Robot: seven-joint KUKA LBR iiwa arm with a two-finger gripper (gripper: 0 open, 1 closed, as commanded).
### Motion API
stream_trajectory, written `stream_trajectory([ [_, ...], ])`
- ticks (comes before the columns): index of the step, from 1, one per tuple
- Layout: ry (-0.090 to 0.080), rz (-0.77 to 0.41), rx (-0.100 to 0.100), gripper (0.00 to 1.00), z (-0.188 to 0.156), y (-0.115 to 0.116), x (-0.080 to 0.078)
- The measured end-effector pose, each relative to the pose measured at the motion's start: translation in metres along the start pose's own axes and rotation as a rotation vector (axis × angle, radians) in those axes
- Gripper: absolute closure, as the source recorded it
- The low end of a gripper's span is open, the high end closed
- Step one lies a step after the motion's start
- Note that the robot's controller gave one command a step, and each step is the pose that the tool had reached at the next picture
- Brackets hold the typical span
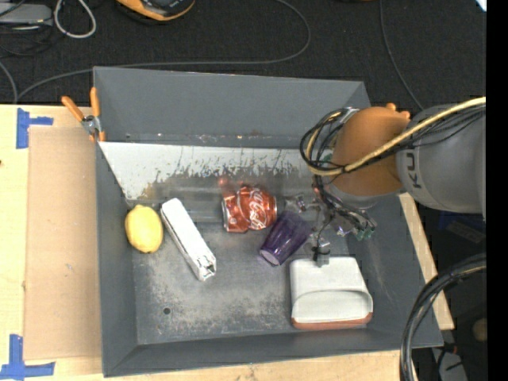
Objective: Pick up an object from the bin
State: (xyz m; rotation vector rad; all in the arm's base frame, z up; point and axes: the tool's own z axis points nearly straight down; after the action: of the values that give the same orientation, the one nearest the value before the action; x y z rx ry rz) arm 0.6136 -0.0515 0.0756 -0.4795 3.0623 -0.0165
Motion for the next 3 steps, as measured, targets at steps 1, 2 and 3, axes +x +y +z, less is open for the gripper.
stream_trajectory([
  [1, -0.010, 0.002, 0.003, 0.00, -0.005, -0.002, -0.005],
  [2, -0.003, -0.030, 0.000, 1.00, 0.005, 0.001, -0.002],
  [3, -0.003, -0.030, 0.000, 1.00, 0.005, 0.001, -0.002],
])
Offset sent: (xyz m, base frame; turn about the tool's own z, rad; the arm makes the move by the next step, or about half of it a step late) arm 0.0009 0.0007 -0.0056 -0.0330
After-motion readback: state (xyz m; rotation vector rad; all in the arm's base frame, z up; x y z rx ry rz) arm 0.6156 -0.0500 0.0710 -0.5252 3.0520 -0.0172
